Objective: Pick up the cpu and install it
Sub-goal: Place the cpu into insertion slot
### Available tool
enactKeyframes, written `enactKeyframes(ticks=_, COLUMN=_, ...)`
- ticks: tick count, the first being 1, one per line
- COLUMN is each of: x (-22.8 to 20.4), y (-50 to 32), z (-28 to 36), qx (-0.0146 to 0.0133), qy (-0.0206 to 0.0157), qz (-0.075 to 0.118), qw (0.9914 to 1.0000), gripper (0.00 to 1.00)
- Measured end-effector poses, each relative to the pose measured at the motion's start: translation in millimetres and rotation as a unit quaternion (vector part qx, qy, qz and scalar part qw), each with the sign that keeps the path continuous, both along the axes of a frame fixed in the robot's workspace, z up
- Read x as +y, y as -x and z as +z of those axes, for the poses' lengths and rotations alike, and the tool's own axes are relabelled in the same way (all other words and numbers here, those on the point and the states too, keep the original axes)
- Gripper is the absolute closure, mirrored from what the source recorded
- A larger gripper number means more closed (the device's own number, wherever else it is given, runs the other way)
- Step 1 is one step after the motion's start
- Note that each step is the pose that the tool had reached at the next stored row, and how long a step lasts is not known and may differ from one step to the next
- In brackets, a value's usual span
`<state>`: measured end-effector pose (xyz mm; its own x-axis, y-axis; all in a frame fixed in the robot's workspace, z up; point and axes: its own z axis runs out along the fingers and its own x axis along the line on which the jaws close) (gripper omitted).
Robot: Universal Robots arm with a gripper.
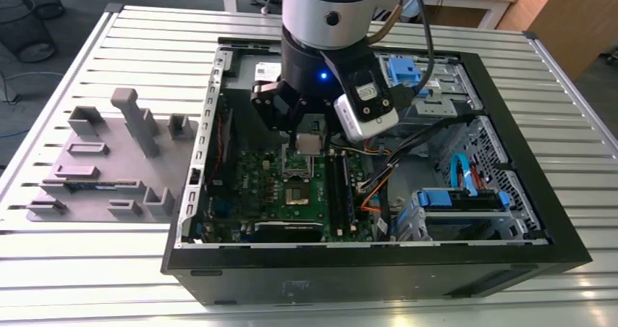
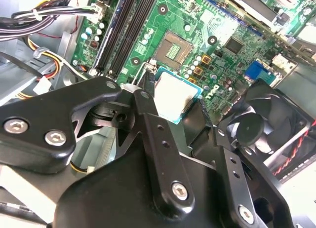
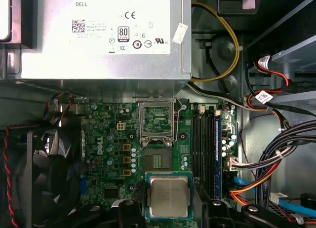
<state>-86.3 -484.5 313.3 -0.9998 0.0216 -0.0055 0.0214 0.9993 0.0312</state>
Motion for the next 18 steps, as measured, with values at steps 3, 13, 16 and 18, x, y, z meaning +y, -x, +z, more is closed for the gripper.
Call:
enactKeyframes(ticks=3, x=0.0, y=0.5, z=-4.4, qx=0.0000, qy=0.0006, qz=0.000, qw=1.00000, gripper=0.53)
enactKeyframes(ticks=13, x=0.0, y=0.8, z=-21.6, qx=0.0000, qy=0.0007, qz=0.000, qw=1.00000, gripper=0.53)
enactKeyframes(ticks=16, x=0.0, y=0.8, z=-26.3, qx=0.0000, qy=0.0008, qz=0.000, qw=1.00000, gripper=0.53)
enactKeyframes(ticks=18, x=0.0, y=0.8, z=-29.9, qx=0.0000, qy=0.0008, qz=0.000, qw=1.00000, gripper=0.53)
